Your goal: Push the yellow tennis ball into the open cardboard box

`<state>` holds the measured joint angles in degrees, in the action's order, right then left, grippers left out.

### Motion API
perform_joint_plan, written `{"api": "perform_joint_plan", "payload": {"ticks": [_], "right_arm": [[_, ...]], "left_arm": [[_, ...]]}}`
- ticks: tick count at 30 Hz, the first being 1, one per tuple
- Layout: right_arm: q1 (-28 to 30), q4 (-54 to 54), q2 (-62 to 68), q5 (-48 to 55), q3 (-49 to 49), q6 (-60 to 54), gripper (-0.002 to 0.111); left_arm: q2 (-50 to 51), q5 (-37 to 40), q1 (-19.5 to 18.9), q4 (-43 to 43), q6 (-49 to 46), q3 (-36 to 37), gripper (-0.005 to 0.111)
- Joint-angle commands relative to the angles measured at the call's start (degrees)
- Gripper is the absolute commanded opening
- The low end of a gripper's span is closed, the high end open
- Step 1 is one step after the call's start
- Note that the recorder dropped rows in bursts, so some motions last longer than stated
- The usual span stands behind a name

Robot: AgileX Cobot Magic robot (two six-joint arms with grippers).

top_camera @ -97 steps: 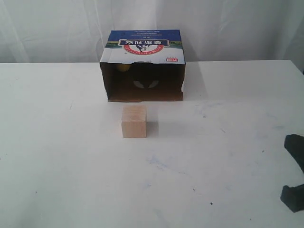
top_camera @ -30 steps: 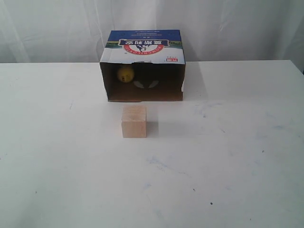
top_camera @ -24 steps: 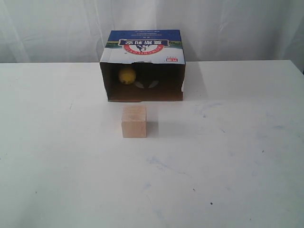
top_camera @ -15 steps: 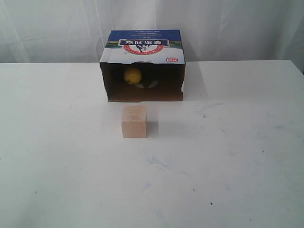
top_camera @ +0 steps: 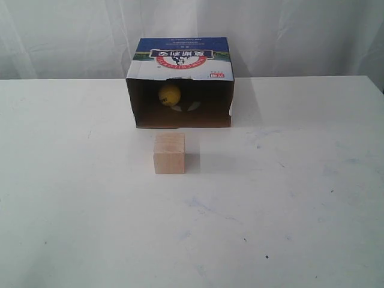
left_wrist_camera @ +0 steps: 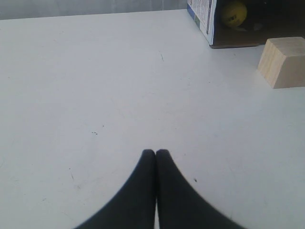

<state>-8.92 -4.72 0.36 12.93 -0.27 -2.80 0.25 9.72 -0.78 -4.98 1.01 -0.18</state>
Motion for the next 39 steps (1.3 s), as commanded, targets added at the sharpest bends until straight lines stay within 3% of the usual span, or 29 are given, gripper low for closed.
{"api": "perform_joint_plan", "payload": {"ticks": [1, 8, 39], "right_arm": [[4.85, 0.15, -0.36, -0.98, 0.27, -0.41, 0.000], [9.62, 0.15, -0.36, -0.98, 0.27, -0.41, 0.000], [9.74, 0.26, -0.36, -0.98, 0.27, 0.05, 0.000]], "left_arm": [[-0.25, -0.25, -0.20, -0.14, 0.21, 0.18, 0.000], [-0.25, -0.25, -0.20, -0.14, 0.21, 0.18, 0.000], [-0.25, -0.25, -0.20, -0.14, 0.21, 0.18, 0.000]]}}
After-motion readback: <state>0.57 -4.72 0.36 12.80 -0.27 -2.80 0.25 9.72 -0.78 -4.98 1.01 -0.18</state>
